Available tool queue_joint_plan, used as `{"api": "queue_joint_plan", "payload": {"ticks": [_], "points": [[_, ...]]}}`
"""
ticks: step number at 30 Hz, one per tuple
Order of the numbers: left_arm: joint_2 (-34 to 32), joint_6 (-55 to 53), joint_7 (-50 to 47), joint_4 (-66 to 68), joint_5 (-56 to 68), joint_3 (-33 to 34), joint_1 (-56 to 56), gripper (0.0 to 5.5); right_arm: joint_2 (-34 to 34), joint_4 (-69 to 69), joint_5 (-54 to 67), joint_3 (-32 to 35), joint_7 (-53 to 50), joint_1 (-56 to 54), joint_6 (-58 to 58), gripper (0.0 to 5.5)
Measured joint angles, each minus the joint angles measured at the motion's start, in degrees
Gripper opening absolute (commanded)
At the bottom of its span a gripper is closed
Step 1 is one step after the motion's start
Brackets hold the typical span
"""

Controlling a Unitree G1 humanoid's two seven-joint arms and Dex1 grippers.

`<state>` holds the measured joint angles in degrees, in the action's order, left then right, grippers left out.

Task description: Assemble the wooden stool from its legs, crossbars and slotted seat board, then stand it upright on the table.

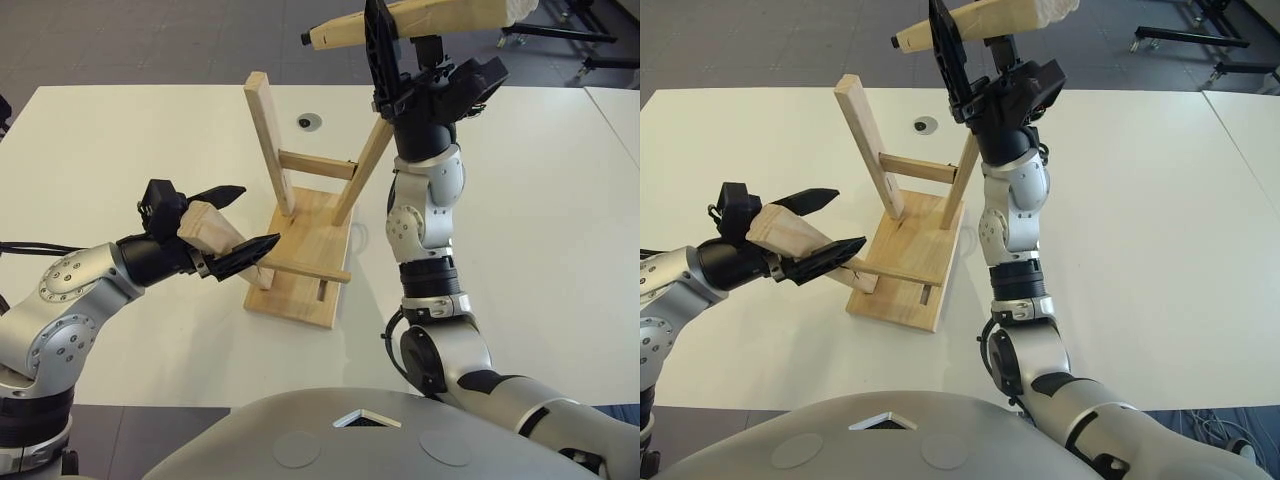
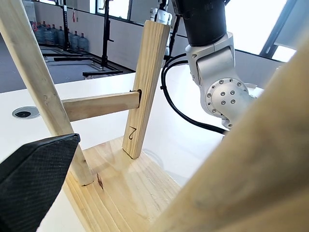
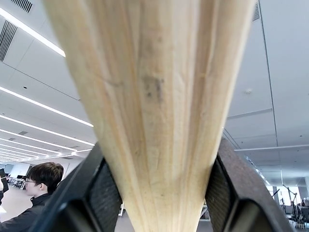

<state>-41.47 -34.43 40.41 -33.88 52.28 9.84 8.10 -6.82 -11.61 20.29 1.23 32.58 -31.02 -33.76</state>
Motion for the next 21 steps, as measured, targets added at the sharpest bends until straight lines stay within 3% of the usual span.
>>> {"api": "queue_joint_plan", "payload": {"ticks": [4, 9, 14, 21], "points": [[0.0, 0.0, 0.2, 0.4, -0.4, 0.0, -0.3, 5.40, 0.6, 2.4, 2.0, -0.6, 0.5, 0.4, 0.2, 2.06], [0.0, 0.0, 0.2, 0.2, -0.5, 1.4, 0.4, 5.40, 5.3, 16.3, 9.3, -0.9, 0.9, 5.3, 8.6, 2.06], [1.0, 0.0, -1.0, -2.6, -0.3, 3.1, 4.5, 5.40, 14.8, 29.9, 18.0, -2.5, 6.5, 23.8, 20.3, 2.06], [2.3, -0.1, -2.5, -6.0, 0.3, 4.6, 8.8, 5.40, 22.5, 34.5, 22.6, -2.1, 15.0, 39.1, 26.8, 2.06]]}}
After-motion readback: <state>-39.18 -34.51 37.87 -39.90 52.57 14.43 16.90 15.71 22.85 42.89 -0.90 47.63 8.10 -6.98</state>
